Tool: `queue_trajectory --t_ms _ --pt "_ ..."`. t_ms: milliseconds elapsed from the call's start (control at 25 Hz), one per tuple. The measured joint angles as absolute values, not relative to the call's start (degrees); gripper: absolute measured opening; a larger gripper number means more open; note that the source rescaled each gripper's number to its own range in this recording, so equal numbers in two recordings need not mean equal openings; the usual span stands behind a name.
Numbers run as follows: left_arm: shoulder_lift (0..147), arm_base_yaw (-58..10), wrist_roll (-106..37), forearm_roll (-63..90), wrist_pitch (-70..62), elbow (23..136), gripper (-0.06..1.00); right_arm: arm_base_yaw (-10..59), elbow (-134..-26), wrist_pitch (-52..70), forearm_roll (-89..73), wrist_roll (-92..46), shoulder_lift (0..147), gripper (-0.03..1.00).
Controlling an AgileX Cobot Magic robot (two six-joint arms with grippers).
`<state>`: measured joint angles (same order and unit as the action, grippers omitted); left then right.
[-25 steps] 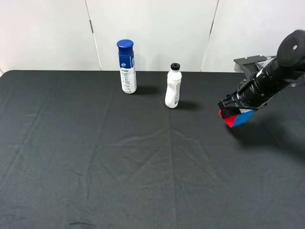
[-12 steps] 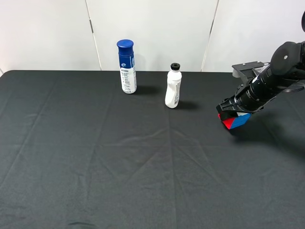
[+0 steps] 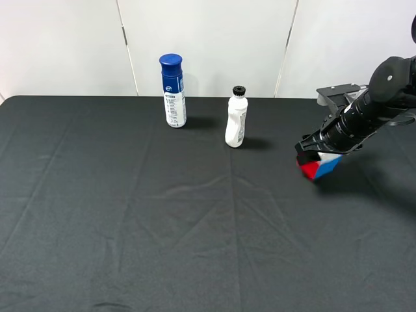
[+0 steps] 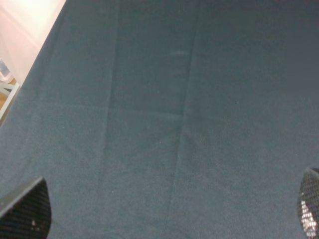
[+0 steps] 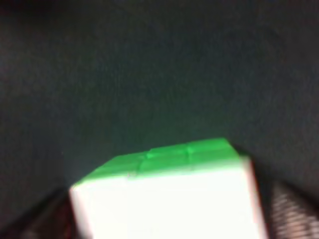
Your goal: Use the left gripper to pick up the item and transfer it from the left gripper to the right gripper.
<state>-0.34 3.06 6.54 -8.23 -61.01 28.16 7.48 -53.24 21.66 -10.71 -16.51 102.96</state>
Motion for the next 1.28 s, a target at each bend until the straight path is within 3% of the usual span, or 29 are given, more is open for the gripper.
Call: queue_trajectory --t_ms 80,240,640,1280 --pt "-0.34 3.06 6.54 -8.23 -61.01 28.16 0.97 7.48 -53.24 21.79 -10.71 -16.19 102.96 0.91" --pt "-0.34 3.06 6.54 -8.23 -61.01 28.16 0.97 7.48 -53.24 21.91 -10.71 -15.99 102.96 0.99" --pt "-0.34 3.06 6.54 -8.23 -61.01 28.16 0.97 7.48 -53.24 25.21 -10.71 -15.99 101.1 0.99" --pt "-0.34 3.06 6.54 -8.23 -61.01 28.16 0.97 7.48 -53.24 44.72 -10.71 -13.25 76.52 0.99"
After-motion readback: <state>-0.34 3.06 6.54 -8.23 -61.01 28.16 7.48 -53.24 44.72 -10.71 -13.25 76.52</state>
